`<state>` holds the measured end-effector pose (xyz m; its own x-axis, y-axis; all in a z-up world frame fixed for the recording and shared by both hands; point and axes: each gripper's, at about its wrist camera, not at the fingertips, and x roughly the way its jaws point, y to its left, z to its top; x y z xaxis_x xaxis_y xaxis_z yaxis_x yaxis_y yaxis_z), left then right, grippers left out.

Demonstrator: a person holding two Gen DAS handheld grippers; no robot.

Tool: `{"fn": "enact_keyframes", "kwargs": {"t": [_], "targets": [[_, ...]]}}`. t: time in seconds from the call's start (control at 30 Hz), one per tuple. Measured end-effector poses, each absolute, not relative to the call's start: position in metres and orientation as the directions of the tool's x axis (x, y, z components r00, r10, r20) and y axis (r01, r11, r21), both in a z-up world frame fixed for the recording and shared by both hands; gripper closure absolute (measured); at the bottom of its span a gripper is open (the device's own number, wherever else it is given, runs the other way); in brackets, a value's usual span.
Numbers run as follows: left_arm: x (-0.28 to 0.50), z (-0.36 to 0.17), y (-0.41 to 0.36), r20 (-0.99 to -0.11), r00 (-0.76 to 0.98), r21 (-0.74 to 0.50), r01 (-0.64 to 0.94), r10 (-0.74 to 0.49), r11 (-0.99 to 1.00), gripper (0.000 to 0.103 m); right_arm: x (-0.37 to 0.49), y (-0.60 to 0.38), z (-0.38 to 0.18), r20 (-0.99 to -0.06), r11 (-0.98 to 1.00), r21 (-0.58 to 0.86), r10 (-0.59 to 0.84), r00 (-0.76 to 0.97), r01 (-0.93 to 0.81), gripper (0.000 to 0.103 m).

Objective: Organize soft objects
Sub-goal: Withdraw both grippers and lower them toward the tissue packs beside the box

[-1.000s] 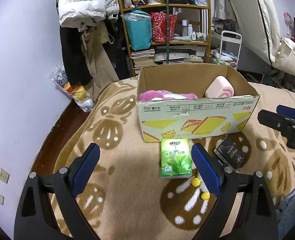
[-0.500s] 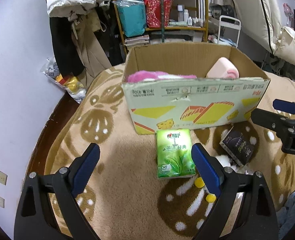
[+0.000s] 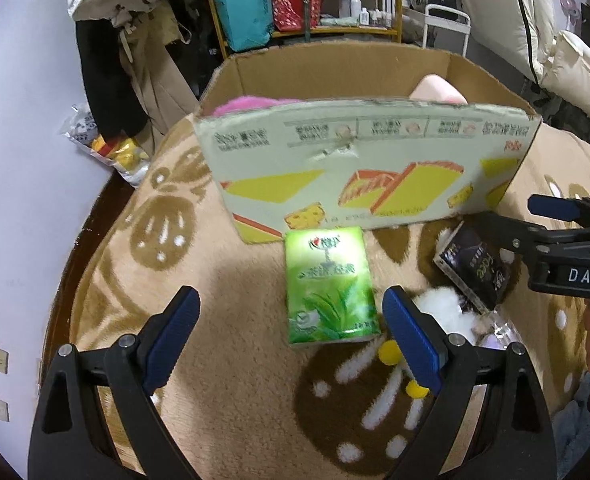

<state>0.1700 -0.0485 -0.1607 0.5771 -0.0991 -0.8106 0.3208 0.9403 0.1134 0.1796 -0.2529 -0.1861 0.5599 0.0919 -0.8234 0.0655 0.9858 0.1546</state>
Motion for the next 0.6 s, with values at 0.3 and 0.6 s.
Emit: {"fn": "enact_keyframes", "kwargs": {"t": [0.3,0.6], "targets": [[0.172,-0.176,-0.052,-0.833,0.547,0.125,0.343,-0.089,0.931,0.011,0.184,-0.245,-0.196,-0.839,0.985,0.166,0.116,0.532,0.046,0.003],[0.18,-0.187,-0.049,-0.849,0.523,0.123,0.337,-0.077,0.933,0.011,0.184,-0.241,-0.204,-0.848,0.981,0.189,0.141,0.511,0.043,0.003]]}}
